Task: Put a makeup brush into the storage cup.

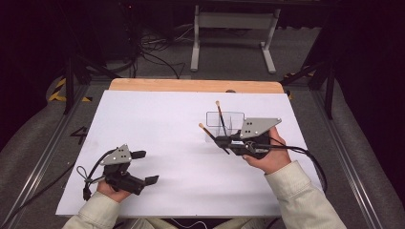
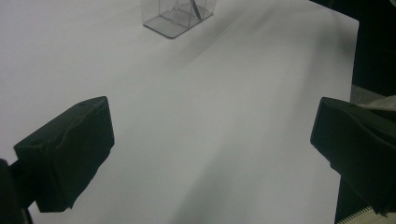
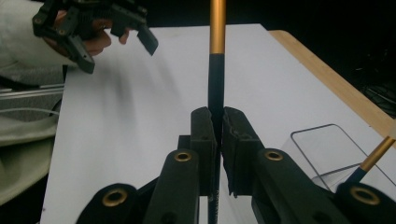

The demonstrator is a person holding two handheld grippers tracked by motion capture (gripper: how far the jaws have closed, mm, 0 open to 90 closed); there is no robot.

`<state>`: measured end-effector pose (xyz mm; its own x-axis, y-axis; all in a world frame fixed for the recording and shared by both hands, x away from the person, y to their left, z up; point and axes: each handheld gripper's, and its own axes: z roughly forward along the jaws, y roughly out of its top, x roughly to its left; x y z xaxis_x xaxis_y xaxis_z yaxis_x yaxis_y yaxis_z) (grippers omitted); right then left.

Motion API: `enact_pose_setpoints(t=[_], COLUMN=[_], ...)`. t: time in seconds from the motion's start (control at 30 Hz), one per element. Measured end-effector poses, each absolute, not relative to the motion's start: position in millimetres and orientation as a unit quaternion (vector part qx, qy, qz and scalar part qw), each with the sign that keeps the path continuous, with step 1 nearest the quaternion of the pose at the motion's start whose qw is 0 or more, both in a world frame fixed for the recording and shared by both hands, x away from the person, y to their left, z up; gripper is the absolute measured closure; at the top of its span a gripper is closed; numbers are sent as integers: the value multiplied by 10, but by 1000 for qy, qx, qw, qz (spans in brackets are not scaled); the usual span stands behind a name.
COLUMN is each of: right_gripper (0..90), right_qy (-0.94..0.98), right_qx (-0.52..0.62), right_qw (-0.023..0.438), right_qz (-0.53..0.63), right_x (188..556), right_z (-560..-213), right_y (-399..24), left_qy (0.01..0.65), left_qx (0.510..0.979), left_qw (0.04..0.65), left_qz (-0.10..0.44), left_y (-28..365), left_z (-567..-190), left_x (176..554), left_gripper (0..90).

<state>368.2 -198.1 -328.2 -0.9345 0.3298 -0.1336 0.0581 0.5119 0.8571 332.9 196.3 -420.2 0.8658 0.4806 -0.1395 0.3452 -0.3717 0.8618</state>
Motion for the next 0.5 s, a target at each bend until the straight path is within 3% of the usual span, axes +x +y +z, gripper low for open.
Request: enact_pose_setpoints(t=[0.5], right_gripper=[836], right_qy=[819], right_qx=[140], right_qw=[195], right_qz=[521], right_x=[3683], right_z=[-3234], right_y=[-2097], left_qy=[252], left_qx=[824], left_qw=[503], left_qz=[67], left_y=[1964], left_z=[-4202], left_x=[3324], left_gripper=[2])
